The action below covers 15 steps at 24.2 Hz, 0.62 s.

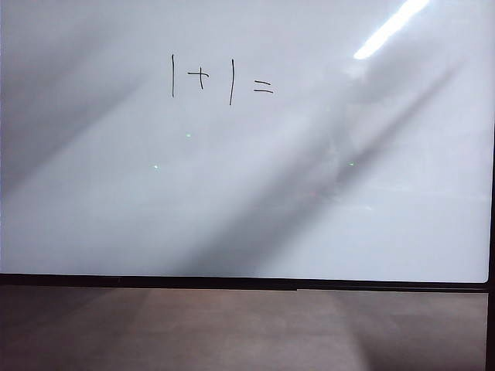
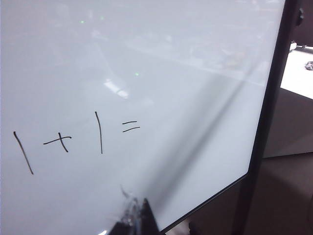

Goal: Reach to the right to find the marker pen, pick it up, and write the answer to the math problem on the whiteboard.

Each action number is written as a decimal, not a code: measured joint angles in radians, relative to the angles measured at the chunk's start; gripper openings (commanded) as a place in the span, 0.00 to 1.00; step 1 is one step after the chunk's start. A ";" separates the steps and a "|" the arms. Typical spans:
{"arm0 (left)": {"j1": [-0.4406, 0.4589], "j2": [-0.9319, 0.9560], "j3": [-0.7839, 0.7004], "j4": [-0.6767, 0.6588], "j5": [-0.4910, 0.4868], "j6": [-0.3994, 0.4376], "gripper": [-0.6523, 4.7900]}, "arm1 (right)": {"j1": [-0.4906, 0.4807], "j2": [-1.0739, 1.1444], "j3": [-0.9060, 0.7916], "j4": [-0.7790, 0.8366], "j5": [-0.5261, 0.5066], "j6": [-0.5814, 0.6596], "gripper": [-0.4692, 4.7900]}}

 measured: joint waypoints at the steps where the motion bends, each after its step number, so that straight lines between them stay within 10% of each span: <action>1: 0.000 0.000 0.000 -0.003 0.000 0.000 0.11 | 0.064 -0.029 0.010 -0.035 0.005 0.016 0.08; 7: -0.001 0.001 0.000 -0.012 0.003 0.000 0.11 | 0.557 -0.003 0.042 -0.055 0.299 -0.023 0.08; 15: 0.000 0.018 0.000 -0.014 -0.008 0.009 0.11 | 0.772 0.295 0.153 -0.023 0.379 -0.064 0.08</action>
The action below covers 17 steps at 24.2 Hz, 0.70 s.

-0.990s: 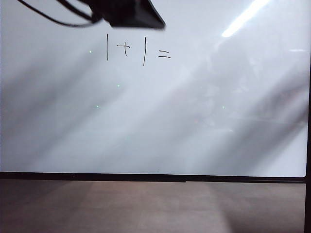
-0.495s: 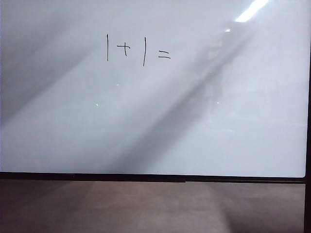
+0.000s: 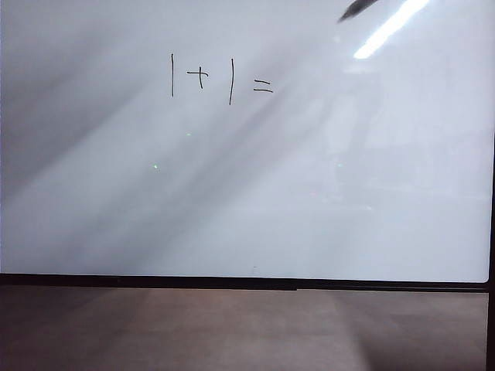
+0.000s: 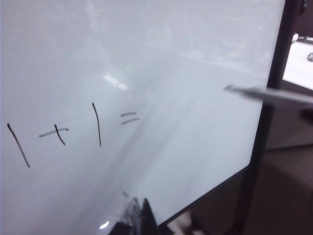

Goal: Reach to the right to find the marker pen, pick it up, and write the answer to the math problem on the whiteboard.

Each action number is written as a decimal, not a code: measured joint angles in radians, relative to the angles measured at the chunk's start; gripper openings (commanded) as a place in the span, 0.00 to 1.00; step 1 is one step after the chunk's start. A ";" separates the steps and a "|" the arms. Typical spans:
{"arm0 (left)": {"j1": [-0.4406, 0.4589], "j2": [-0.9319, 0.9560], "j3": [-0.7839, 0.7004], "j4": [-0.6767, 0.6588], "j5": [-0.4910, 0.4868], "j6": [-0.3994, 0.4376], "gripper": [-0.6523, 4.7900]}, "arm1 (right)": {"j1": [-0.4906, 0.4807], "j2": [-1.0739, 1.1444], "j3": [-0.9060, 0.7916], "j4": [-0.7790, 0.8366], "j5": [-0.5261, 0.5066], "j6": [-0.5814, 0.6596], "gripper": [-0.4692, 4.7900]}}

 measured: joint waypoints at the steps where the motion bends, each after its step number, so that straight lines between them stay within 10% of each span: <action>1: 0.000 0.008 0.000 -0.007 -0.005 0.006 0.11 | 0.005 0.043 0.021 0.001 -0.005 -0.003 0.08; 17: 0.096 0.159 0.000 0.125 0.029 0.010 0.11 | -0.031 0.354 0.259 0.068 -0.083 -0.053 0.08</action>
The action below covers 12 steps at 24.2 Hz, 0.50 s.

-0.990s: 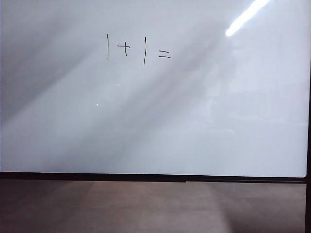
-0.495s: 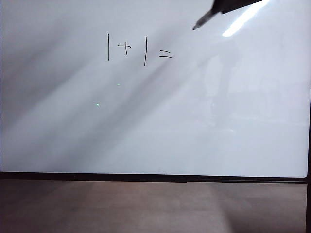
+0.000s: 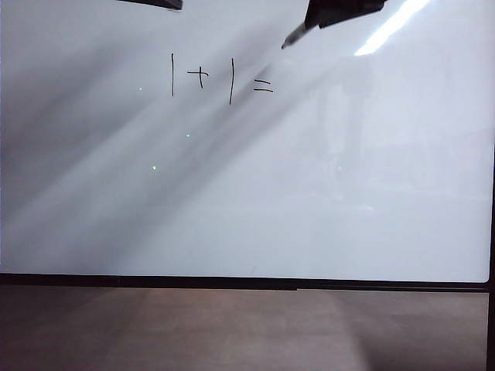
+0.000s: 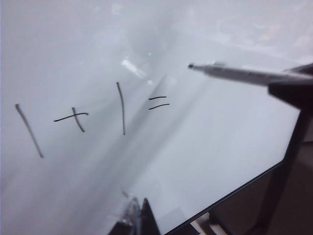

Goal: Reach to the right to find the marker pen, pick it up, and write the answer to the math problem on the whiteboard.

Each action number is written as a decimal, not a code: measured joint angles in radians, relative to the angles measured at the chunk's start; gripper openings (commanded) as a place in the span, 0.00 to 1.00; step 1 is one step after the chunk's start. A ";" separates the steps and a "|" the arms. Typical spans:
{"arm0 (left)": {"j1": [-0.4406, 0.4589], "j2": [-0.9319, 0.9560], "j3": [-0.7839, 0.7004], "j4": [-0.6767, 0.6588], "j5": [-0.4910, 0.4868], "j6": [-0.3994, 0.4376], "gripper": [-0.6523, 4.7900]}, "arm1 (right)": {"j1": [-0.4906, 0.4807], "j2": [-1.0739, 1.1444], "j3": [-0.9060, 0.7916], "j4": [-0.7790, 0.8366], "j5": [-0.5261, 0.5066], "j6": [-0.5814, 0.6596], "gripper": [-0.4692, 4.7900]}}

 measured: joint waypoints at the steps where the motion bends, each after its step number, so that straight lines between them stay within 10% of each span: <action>1: 0.005 0.005 0.000 0.007 0.010 0.000 0.11 | -0.003 0.009 0.000 0.000 0.000 -0.006 0.08; 12: 0.018 0.036 0.000 0.063 0.051 0.023 0.11 | -0.035 0.045 0.008 0.046 -0.005 -0.022 0.08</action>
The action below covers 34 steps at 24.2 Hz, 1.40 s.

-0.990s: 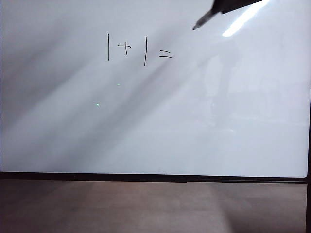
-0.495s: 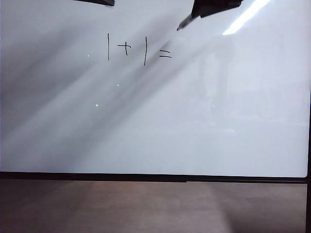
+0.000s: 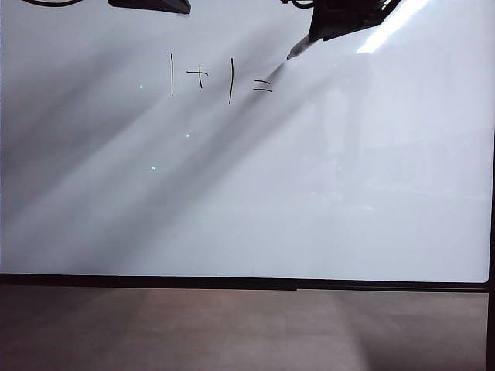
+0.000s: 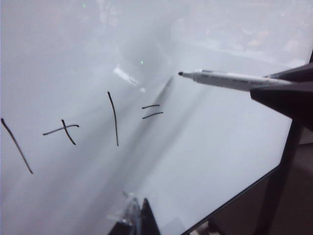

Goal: Reach to the right to find the marker pen, pick it up, and write the answer to the math problem on the whiteboard.

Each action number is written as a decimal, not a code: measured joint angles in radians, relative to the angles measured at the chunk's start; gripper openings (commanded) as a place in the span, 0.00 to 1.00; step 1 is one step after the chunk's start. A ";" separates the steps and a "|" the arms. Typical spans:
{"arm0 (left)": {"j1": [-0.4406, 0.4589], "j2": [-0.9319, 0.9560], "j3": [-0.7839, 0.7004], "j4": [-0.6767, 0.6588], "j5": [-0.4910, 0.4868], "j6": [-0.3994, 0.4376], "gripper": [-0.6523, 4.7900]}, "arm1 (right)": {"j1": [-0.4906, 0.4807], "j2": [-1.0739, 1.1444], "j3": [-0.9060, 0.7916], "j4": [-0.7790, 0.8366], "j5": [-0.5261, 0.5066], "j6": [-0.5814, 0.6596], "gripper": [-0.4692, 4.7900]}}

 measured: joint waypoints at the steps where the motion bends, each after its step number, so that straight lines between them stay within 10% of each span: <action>1: 0.000 0.000 0.000 0.001 0.000 0.000 0.11 | -0.003 0.002 0.000 0.000 -0.003 -0.002 0.08; 34: 0.002 0.000 0.000 0.000 -0.001 0.001 0.11 | -0.068 0.023 0.000 0.006 -0.041 -0.014 0.08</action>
